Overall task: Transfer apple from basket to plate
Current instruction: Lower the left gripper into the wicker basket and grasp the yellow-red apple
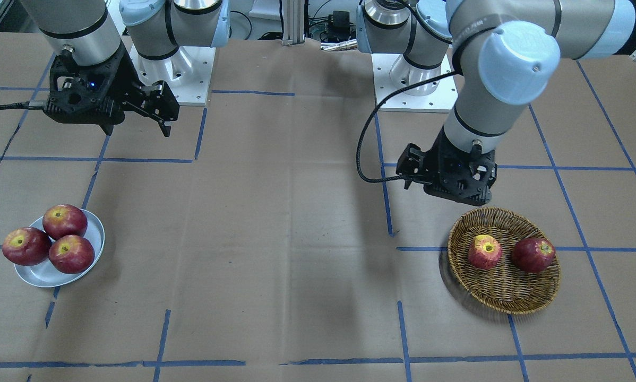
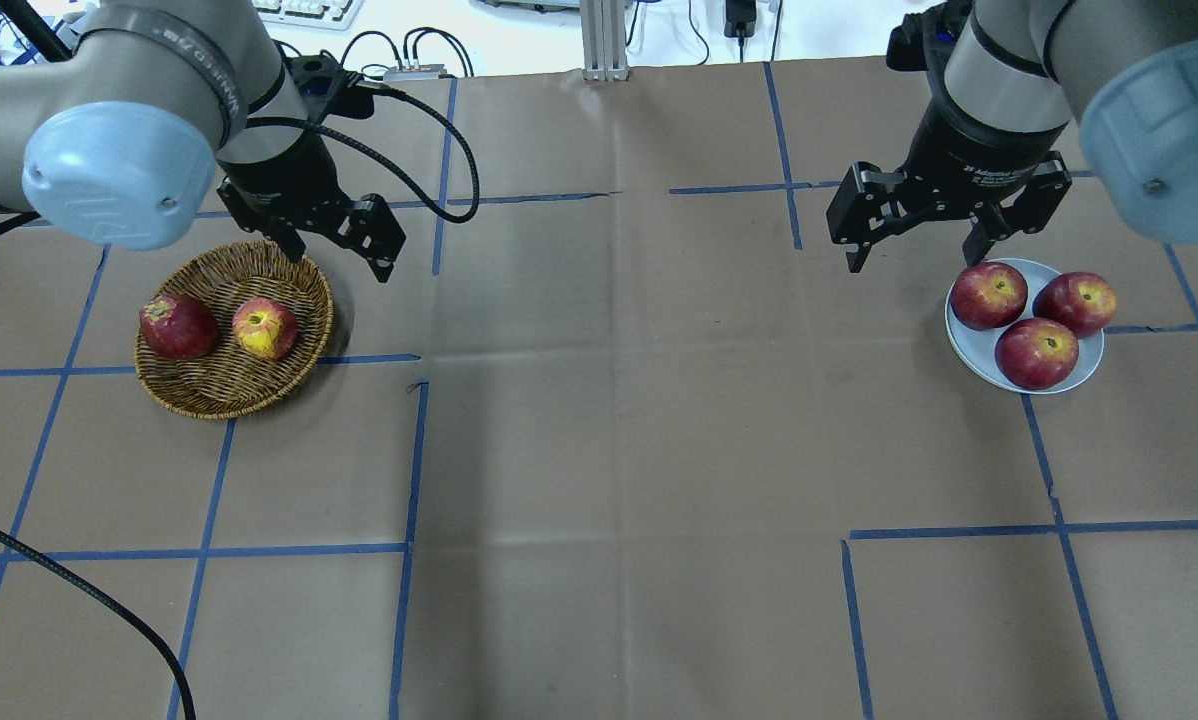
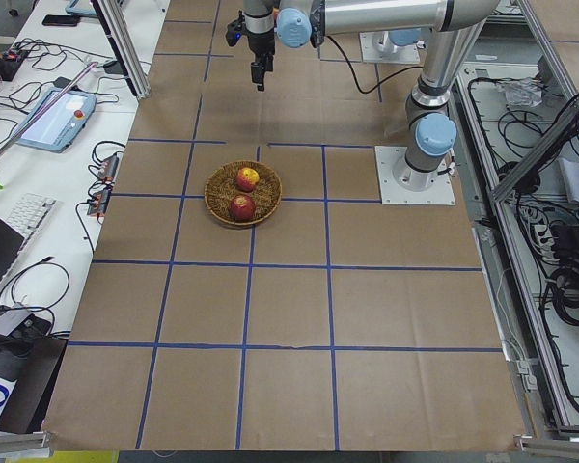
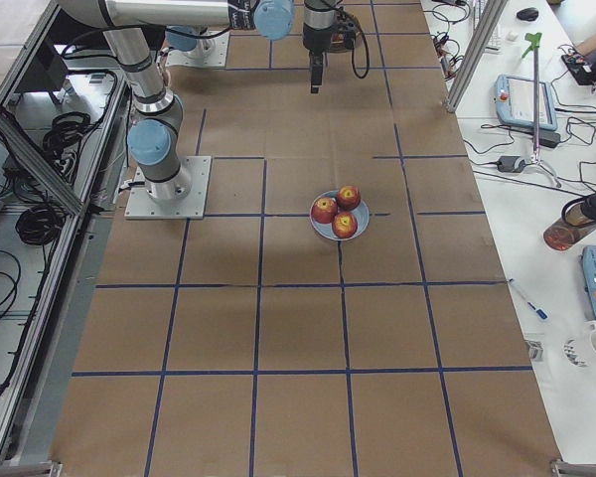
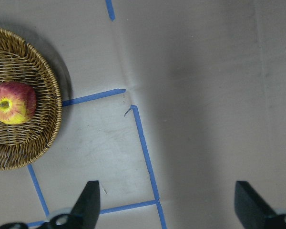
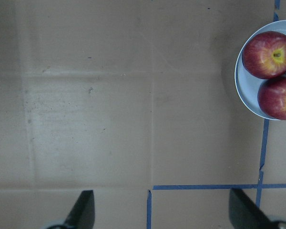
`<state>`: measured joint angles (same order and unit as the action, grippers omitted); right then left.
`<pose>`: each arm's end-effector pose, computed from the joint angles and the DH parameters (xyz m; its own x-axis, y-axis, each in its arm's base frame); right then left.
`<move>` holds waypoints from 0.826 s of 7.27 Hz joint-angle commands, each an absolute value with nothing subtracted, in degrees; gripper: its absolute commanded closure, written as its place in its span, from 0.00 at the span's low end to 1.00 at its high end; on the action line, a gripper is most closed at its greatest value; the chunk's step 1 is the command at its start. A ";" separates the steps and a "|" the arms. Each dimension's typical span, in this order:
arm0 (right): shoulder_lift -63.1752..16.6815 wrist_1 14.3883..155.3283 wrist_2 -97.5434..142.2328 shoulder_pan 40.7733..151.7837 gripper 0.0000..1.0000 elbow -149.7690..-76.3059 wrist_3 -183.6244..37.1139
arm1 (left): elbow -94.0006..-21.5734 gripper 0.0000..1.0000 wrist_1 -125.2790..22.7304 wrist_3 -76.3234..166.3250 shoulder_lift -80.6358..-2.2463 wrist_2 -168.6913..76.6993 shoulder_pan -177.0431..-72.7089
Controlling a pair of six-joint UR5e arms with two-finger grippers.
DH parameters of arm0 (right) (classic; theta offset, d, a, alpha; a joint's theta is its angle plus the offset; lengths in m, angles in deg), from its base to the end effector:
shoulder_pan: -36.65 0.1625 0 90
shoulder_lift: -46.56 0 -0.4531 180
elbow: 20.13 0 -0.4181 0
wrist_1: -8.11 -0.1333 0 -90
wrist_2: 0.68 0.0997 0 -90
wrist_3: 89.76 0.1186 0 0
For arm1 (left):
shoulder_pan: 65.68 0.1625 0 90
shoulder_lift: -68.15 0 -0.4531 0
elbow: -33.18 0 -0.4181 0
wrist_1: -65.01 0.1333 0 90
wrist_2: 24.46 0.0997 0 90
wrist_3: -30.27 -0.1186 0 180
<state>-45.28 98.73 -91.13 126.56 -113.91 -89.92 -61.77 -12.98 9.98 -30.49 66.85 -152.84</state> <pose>0.1316 -0.5005 0.4804 -1.0000 -0.0014 0.0078 -0.0012 0.9997 0.0231 -0.1021 -0.5766 0.3909 -0.9538 0.3003 -0.0119 0.2998 0.9534 0.0338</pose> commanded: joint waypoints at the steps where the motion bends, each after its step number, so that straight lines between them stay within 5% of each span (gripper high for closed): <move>1: -45.28 98.73 -91.20 126.56 0.00 -113.91 -89.93 | -68.13 0.01 -3.93 -3.16 -31.34 67.03 -144.90; 6: -45.28 98.73 -91.12 126.56 0.00 -113.91 -89.84 | -69.56 0.01 7.87 -9.46 -42.57 67.21 -137.31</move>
<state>-45.28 98.73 -91.12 126.56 -113.91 -89.86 -69.48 6.05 -9.08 -39.94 67.19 -138.07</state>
